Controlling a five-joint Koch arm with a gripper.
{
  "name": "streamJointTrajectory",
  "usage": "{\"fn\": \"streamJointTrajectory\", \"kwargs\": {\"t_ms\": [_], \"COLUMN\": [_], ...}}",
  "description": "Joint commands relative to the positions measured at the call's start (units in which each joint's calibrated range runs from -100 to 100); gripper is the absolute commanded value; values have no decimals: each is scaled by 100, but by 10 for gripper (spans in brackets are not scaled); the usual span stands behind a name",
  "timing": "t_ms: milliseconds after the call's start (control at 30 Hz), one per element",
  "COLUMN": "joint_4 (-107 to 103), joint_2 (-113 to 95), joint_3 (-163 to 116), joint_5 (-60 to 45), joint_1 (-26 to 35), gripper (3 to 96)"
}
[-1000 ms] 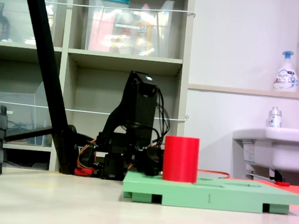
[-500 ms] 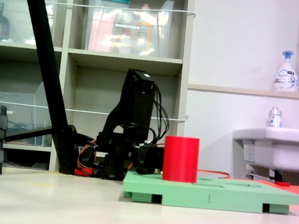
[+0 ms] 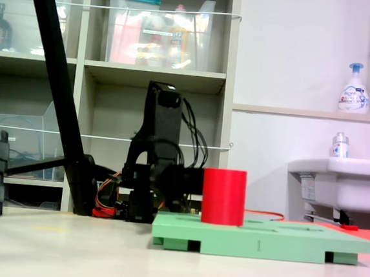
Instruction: Put the cylinder block into the corresponding hole
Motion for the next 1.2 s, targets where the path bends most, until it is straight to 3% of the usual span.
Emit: {"fn": "streamJointTrajectory", "kwargs": {"t_ms": [33, 500, 1200], "joint_4": [-728, -1287, -1711], "joint_2": [-1021, -588, 446], "joint_3": [373, 1839, 2975], "joint_5": [0, -5, -5], "joint_1": [-68, -88, 112], "gripper": [715, 630, 629]}}
